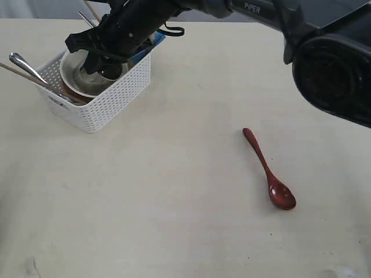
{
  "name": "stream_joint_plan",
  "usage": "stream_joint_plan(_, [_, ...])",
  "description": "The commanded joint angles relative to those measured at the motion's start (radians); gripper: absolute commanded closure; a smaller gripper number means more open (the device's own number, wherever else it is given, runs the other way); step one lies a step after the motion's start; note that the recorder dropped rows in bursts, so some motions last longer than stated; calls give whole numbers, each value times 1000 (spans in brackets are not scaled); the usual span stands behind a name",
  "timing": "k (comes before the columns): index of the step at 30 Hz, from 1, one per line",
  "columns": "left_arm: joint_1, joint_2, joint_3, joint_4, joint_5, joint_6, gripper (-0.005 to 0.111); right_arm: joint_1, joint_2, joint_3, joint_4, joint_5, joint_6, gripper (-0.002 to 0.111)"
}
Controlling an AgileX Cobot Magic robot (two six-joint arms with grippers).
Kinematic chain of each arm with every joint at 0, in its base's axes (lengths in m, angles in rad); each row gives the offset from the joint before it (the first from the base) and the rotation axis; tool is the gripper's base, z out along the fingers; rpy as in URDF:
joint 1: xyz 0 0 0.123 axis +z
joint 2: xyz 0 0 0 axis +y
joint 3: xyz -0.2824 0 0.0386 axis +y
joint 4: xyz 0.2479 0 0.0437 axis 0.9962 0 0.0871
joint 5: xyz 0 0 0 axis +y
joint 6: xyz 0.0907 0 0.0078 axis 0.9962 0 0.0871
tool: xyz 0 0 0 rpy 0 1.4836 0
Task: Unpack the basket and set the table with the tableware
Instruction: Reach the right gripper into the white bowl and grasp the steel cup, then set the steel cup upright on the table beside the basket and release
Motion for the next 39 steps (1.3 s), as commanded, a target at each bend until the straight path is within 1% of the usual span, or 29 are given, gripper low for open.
stream_joint_plan(1, [-4,-3,3,-3,-5,1,107,-4,-114,-7,-175,18,53,109])
stream_joint_plan(2, [-4,-3,3,-3,-5,1,107,-4,-138,-7,-241,33,77,109])
stream_joint_plan(5, [-4,-3,3,-3,-5,1,107,-4,-204,-7,-340,127,82,109])
stream_joint_plan(9, [-4,-3,3,-3,-5,1,107,1,-256,-7,-424,291,79,109])
stream_joint_plan(10, [-4,-3,3,-3,-5,1,107,10,-263,-7,-451,306,79,109])
stream_joint_plan(14, [-4,-3,3,-3,-5,1,107,67,-263,13,-596,306,70,109])
stream_joint_plan(20, [-4,-3,3,-3,-5,1,107,174,-189,22,-705,306,-9,109])
stream_joint_plan(23, [-4,-3,3,-3,-5,1,107,211,-137,22,-760,306,-28,109])
stream_joint_plan(26, [-4,-3,3,-3,-5,1,107,231,-111,22,-784,306,-48,109])
stream_joint_plan(34, [-4,-3,3,-3,-5,1,107,230,-125,22,-756,306,-72,109])
stream_joint_plan(36, [-4,-3,3,-3,-5,1,107,230,-125,52,-743,306,-116,109])
stream_joint_plan(39, [-4,-3,3,-3,-5,1,107,230,-127,124,-733,306,-265,109])
